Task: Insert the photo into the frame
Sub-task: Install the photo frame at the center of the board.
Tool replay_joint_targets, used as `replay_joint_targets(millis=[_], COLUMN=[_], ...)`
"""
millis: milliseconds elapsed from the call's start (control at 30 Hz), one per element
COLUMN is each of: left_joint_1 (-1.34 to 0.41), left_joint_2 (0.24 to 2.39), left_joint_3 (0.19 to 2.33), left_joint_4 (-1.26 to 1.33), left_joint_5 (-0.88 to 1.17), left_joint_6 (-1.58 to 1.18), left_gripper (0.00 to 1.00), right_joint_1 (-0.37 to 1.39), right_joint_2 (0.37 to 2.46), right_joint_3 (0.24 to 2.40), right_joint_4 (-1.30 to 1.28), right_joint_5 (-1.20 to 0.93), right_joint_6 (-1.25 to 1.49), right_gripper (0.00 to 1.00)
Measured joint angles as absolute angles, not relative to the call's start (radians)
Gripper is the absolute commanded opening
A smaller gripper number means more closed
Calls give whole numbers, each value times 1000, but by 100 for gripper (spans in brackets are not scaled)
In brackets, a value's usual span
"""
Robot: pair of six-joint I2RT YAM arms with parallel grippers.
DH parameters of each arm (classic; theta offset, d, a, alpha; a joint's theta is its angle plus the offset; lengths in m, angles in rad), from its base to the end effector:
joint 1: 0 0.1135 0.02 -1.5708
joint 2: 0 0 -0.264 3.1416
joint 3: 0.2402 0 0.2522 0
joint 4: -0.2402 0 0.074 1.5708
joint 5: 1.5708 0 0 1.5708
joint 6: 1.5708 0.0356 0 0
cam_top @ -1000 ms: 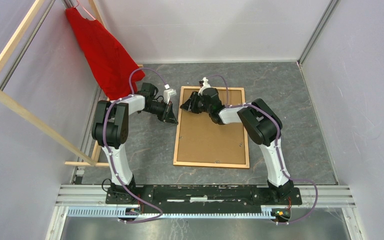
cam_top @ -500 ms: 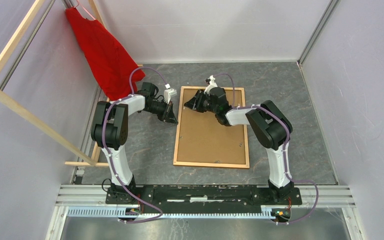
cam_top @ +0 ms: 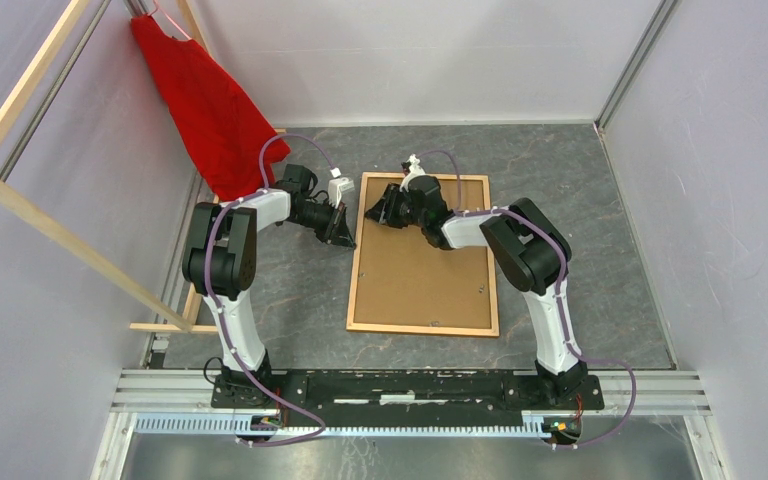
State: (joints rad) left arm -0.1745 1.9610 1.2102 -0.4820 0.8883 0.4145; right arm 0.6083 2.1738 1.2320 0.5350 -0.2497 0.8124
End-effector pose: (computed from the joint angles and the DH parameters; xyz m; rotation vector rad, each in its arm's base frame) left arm 0.3620 -0.0919 0.1434 0.9148 2.3205 -1.1238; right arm 0.3741 0.2712 0.1252 0.0424 2.1584 1.1279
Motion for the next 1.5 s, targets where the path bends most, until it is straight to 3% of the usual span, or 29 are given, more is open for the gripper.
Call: replay_joint_targets(millis=[1500], left_joint_1=[-176], left_joint_2=[1961], left_joint_3=[1210], left_joint_4=[-481], left_joint_5=[874], left_joint_6=[418], left_gripper=[18], right_joint_1=[653], right_joint_2=[2243], right_joint_3=[1298], right_joint_4=[554], right_joint_5=[-136], right_joint_6=[909], right_gripper=[31])
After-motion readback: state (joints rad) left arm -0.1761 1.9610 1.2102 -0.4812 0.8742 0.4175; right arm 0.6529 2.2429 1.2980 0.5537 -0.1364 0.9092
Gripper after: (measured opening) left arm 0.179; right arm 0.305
